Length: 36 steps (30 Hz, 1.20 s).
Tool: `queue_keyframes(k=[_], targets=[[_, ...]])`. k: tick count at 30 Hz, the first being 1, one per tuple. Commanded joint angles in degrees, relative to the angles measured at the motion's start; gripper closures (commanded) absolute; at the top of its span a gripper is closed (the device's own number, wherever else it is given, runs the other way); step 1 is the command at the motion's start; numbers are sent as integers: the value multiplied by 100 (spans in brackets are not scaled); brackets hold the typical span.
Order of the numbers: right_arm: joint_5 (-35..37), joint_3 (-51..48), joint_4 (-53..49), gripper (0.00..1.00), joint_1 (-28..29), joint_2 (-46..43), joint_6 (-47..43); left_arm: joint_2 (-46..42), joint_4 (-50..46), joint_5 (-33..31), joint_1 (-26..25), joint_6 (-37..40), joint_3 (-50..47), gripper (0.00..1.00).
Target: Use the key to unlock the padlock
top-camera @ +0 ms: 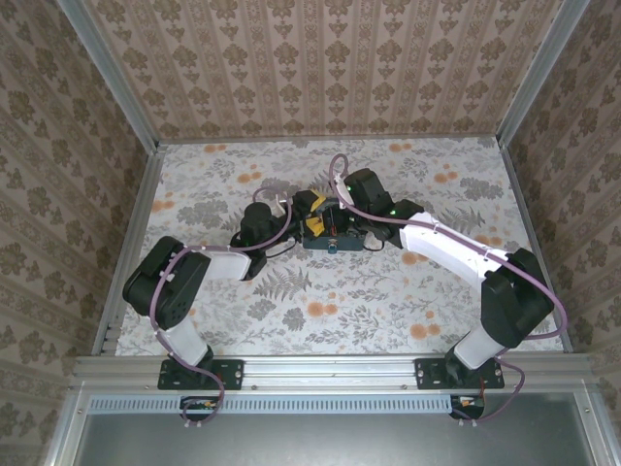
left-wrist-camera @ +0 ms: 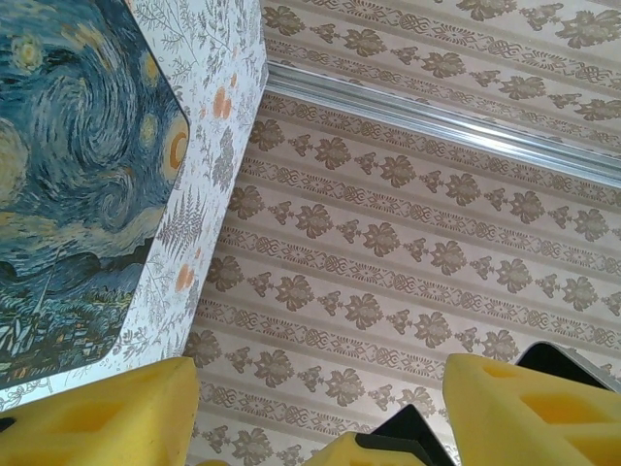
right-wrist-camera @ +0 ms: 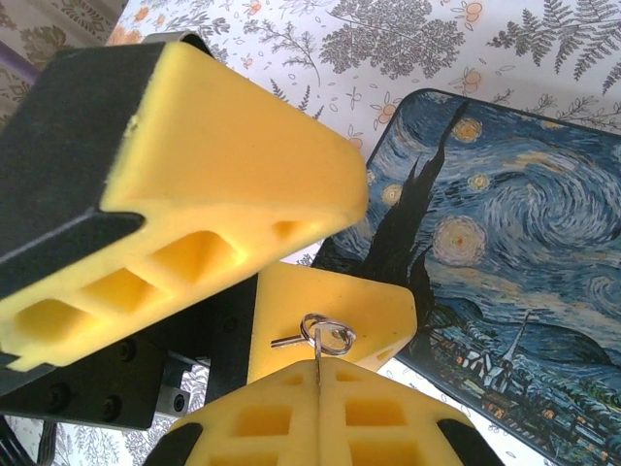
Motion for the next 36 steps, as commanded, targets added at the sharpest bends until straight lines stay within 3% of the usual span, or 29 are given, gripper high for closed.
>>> queue_keyframes(k=[1, 16, 36], targets=[[-99, -66, 159, 100, -29, -210, 96, 50, 180, -87, -28, 46, -26, 34], [-105, -318, 226, 100, -44, -417, 153, 86, 113, -201, -2, 135, -101, 45], [-126, -450, 337, 100, -44, -477, 236, 109, 123, -248, -2, 152, -137, 77]])
